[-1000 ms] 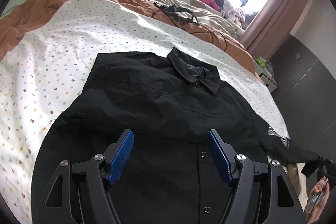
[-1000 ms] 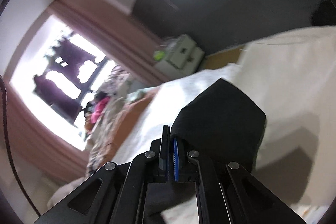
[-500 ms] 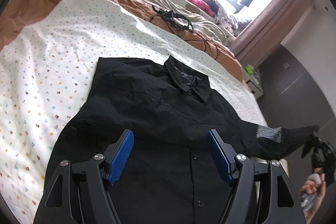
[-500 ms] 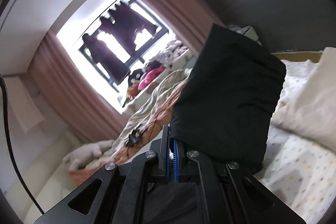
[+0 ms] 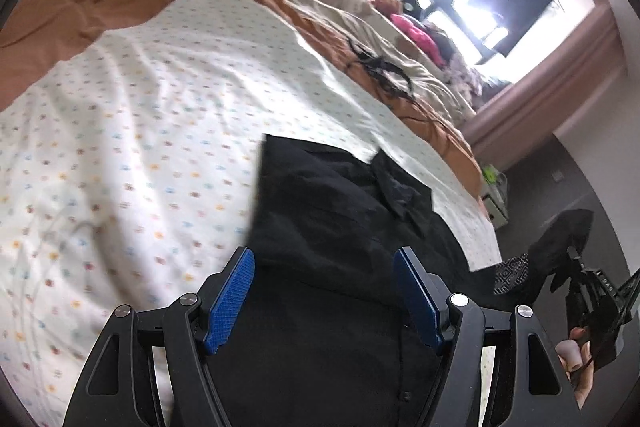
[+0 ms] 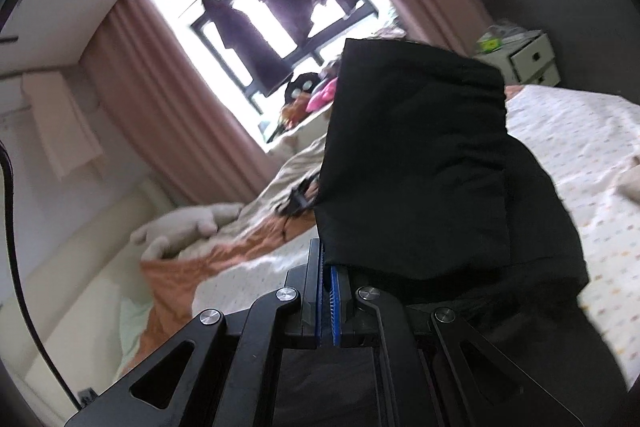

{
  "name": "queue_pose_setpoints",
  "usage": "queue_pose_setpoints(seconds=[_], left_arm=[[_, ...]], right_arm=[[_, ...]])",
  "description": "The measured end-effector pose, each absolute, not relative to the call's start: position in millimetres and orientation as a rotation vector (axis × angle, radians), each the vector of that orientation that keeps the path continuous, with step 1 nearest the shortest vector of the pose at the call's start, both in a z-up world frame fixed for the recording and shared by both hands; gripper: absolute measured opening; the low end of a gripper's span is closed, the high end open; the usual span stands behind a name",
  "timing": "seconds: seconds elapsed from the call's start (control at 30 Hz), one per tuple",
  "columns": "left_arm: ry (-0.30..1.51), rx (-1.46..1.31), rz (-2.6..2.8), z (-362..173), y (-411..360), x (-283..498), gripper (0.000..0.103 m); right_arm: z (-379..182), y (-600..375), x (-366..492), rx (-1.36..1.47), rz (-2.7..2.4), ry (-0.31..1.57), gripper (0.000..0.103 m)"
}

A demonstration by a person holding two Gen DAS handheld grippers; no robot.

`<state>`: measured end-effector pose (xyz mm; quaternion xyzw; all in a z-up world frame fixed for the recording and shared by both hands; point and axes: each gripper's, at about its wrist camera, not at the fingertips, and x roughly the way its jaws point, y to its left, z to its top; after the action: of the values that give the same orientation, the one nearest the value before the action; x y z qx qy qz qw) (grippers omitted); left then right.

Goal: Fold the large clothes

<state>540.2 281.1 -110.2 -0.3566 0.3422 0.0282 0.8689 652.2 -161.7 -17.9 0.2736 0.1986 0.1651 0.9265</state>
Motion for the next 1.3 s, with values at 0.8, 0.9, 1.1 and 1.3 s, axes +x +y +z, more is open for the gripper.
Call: queue_pose_setpoints(seconds=[0.8,0.9,1.1,1.3], left_arm=[[0.705,-0.786,0.123,-112,316,526,0.074],[0.715,-0.753,0.098,-110,302,531,0.074],[0.736,-0.690,0.056,-106,273,542,0.074],[0.745,-0.596,0.035,-100,236,556,0.074]], right_arm=[[-109,-87,655,0.311,0.365,0.830,0.069],[-95,-106,654,0.323,0.322,0.820,0.069],[-92,-167,640,0.419,0.225,0.796,0.069],[-137,-222,645,0.594,0.124,0.812,0.069]])
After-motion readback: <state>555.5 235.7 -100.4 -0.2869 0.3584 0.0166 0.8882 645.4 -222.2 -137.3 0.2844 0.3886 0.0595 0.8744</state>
